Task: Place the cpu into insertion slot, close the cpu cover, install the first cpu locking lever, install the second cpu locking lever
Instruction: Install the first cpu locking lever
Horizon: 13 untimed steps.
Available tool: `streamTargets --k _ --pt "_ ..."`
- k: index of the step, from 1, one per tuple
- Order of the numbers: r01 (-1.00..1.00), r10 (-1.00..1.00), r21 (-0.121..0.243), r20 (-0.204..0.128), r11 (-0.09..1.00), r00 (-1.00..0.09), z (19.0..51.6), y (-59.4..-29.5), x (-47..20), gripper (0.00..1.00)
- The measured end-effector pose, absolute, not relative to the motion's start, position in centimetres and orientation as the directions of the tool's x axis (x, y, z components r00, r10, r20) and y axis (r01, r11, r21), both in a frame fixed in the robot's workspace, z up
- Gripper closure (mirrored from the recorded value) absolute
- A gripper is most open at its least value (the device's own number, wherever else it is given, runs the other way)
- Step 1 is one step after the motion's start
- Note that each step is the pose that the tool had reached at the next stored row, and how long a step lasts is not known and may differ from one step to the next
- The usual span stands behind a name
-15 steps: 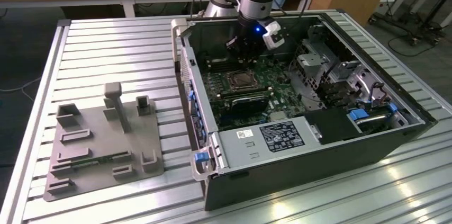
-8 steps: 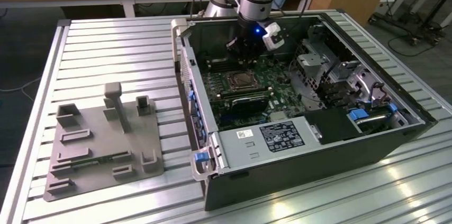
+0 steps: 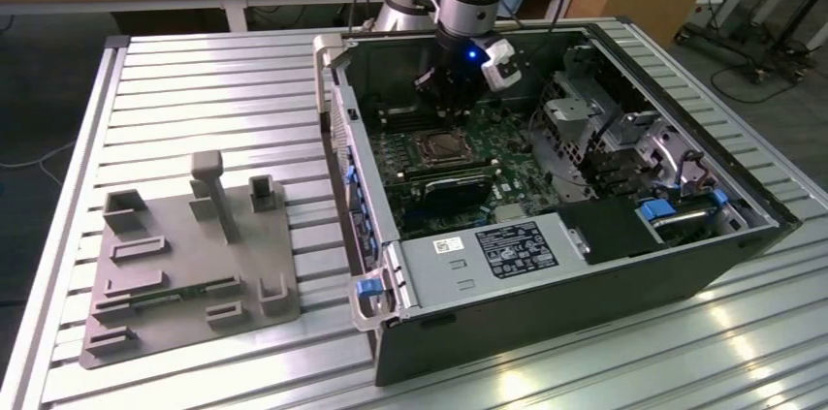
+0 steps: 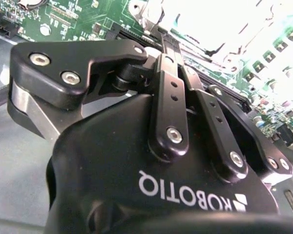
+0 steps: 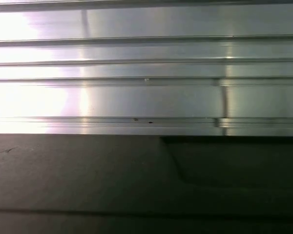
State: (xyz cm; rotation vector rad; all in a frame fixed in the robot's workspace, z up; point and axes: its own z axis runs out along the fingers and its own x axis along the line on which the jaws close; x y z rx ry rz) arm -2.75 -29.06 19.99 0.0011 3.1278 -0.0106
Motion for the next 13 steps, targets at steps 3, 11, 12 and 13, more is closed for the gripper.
streamTargets --k 3,11,12,13 --pt "0.001 0.001 -0.009 -0.014 1.000 -1.000 19.98 -29.05 -2.75 0.90" --pt "0.001 0.000 -0.032 -0.014 0.999 -1.000 19.96 -29.06 -2.75 0.90" --pt "0.001 0.000 -0.033 -0.014 0.999 -1.000 19.94 -29.06 -2.75 0.90" --pt "0.001 0.000 -0.035 -0.014 0.999 -1.000 19.91 -29.06 -2.75 0.90"
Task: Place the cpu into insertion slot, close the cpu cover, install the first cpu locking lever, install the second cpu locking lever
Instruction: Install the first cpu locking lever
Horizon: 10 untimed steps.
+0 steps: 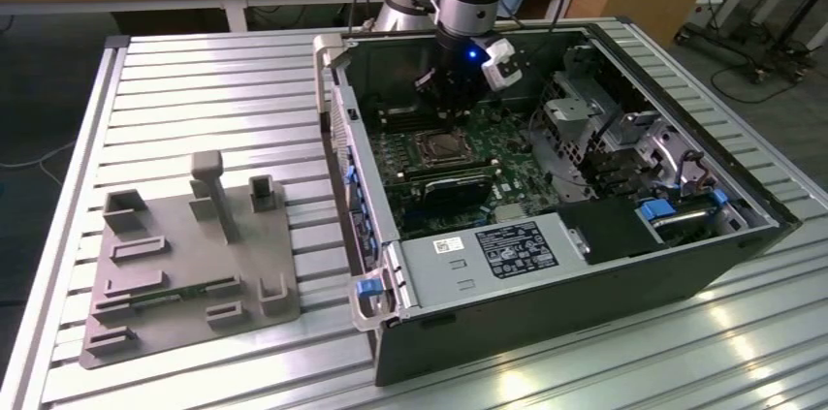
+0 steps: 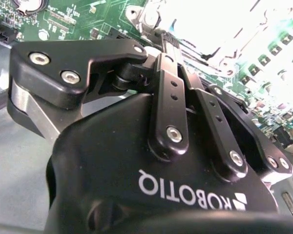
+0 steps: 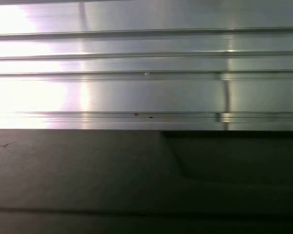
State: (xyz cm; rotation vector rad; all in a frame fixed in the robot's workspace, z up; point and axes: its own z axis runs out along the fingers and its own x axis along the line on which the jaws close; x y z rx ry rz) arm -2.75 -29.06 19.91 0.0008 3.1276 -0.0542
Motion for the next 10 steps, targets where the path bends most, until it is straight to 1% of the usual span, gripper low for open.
streamTargets --k 10 --pt "0.001 0.000 -0.040 -0.013 0.999 -1.000 19.58 -29.07 -2.76 0.90"
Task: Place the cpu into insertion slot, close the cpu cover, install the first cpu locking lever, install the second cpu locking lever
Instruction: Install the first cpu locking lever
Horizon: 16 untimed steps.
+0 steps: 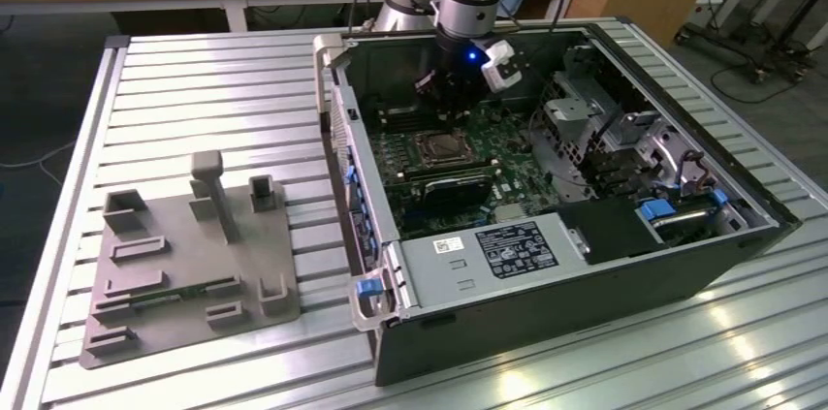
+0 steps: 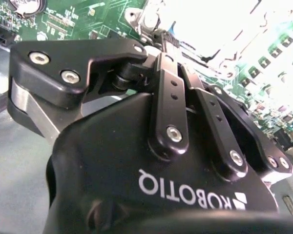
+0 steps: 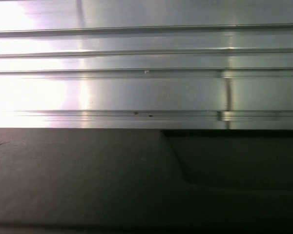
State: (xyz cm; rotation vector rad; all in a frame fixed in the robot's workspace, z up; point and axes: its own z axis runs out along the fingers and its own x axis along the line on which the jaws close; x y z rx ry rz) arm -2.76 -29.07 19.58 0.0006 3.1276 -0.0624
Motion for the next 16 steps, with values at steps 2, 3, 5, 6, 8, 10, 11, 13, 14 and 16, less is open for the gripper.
streamTargets --k 2,3,5,6,8,10,11,13,14,16 --pt "0.000 -0.001 -0.034 -0.014 0.999 -1.000 19.58 -29.06 -2.75 0.90" --pt "-0.001 -0.001 -0.030 -0.014 1.000 -1.000 19.59 -29.06 -2.76 0.90" --pt "-0.002 -0.002 -0.019 -0.013 1.000 -1.000 19.61 -29.07 -2.76 0.90" --pt "-0.003 -0.003 -0.015 -0.013 1.000 -1.000 19.65 -29.10 -2.79 0.90" --pt "-0.005 -0.005 -0.003 -0.013 1.000 -1.000 19.63 -29.06 -2.77 0.90" --pt "-0.007 -0.007 0.009 -0.014 1.000 -1.000 19.64 -29.05 -2.76 0.90" --pt "-0.008 -0.008 0.015 -0.014 1.000 -1.000 19.64 -29.04 -2.74 0.90" --pt "-0.011 -0.010 0.026 -0.015 1.000 -1.000 19.77 -29.00 -2.71 0.90" --pt "-0.011 -0.011 0.028 -0.015 1.000 -1.000 19.88 -29.00 -2.71 0.90" --pt "-0.011 -0.011 0.027 -0.014 1.000 -1.000 20.10 -29.03 -2.72 0.90"
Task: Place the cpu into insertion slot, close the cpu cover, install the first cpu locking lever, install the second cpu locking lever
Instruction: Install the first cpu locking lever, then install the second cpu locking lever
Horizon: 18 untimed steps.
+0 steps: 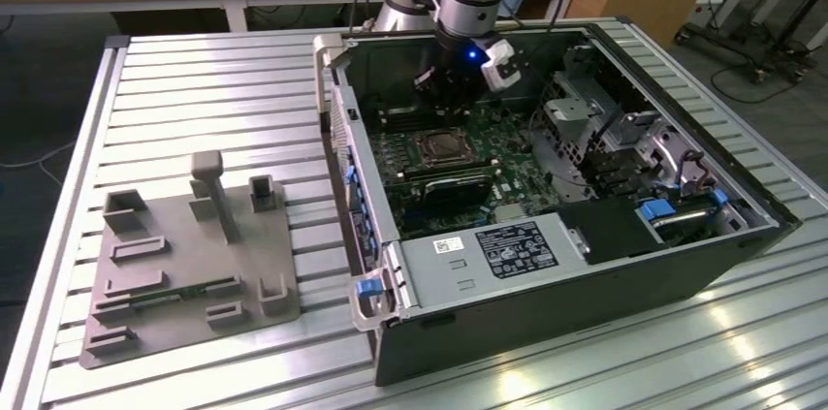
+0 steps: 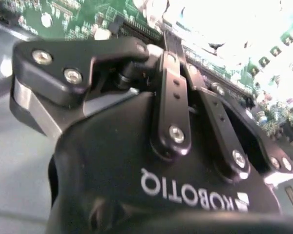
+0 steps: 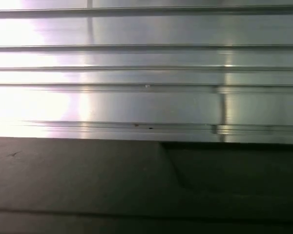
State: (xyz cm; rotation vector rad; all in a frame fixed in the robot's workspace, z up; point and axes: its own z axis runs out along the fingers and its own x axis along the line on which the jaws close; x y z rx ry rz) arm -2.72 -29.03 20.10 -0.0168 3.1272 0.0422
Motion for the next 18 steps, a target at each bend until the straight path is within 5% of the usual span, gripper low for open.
streamTargets --k 18 --pt "-0.011 -0.011 0.029 -0.014 1.000 -1.000 20.36 -29.52 -2.71 0.90"
